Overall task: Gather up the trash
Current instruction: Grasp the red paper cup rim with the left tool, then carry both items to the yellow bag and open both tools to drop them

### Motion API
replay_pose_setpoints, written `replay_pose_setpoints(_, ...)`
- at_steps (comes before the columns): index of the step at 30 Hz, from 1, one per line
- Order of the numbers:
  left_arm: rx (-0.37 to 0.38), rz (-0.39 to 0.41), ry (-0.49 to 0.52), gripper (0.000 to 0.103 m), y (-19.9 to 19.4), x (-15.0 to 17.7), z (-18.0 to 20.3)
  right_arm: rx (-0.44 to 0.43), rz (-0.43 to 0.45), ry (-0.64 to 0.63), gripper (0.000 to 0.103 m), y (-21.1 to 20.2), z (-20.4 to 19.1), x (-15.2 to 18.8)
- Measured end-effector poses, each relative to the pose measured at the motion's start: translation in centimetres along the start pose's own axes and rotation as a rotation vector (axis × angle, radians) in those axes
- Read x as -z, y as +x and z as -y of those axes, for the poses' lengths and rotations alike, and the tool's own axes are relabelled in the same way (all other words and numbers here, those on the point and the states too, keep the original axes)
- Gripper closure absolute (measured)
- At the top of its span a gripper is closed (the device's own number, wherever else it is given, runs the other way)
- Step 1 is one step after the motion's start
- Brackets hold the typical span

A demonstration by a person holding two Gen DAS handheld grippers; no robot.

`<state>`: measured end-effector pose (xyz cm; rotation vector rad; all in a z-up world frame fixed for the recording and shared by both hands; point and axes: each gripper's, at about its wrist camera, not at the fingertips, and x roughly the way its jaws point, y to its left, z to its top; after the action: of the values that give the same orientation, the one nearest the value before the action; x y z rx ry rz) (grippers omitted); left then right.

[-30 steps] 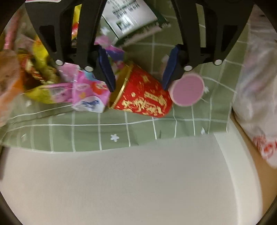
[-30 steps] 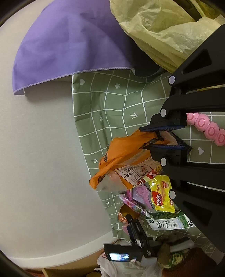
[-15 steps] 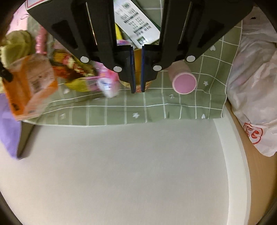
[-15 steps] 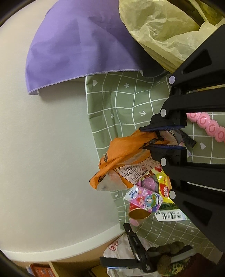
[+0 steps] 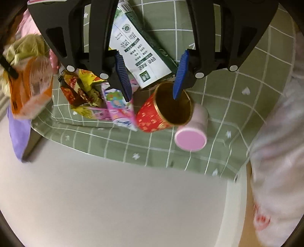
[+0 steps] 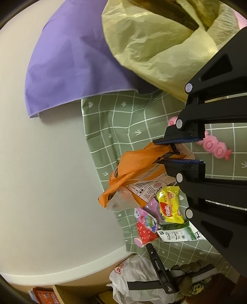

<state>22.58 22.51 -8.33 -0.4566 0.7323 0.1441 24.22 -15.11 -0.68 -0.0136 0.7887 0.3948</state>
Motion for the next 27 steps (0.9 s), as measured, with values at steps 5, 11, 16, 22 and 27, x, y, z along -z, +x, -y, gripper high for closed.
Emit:
replay_pose_setpoints(5, -0.016, -0.033, 0.001, 0.060, 2.4, -1.5, -0.3, 0.013, -0.020, -0.004, 0.089, 0.2, -0.4, 0.3)
replay_pose_setpoints(11, -0.012, -0.083, 0.088, 0.099, 2.6, -2.9, 1.5, 0.014, -0.018, -0.020, 0.089, -0.3, -0.8, 0.3)
replay_pose_setpoints(16, 0.055, -0.037, 0.163, 0.100, -1.8, -3.7, 4.7, 0.007, 0.032, -0.016, 0.089, -1.8, -0.7, 0.1)
replay_pose_setpoints(22, 0.234, 0.039, 0.260, 0.100, -6.5, -5.8, 11.5, 0.060, 0.135, -0.023, 0.089, -5.6, 0.5, -1.3)
replay_pose_setpoints(27, 0.435, 0.006, 0.346, 0.100, -7.3, -6.6, 18.4, 0.176, 0.244, -0.018, 0.089, -10.9, 4.8, -3.7)
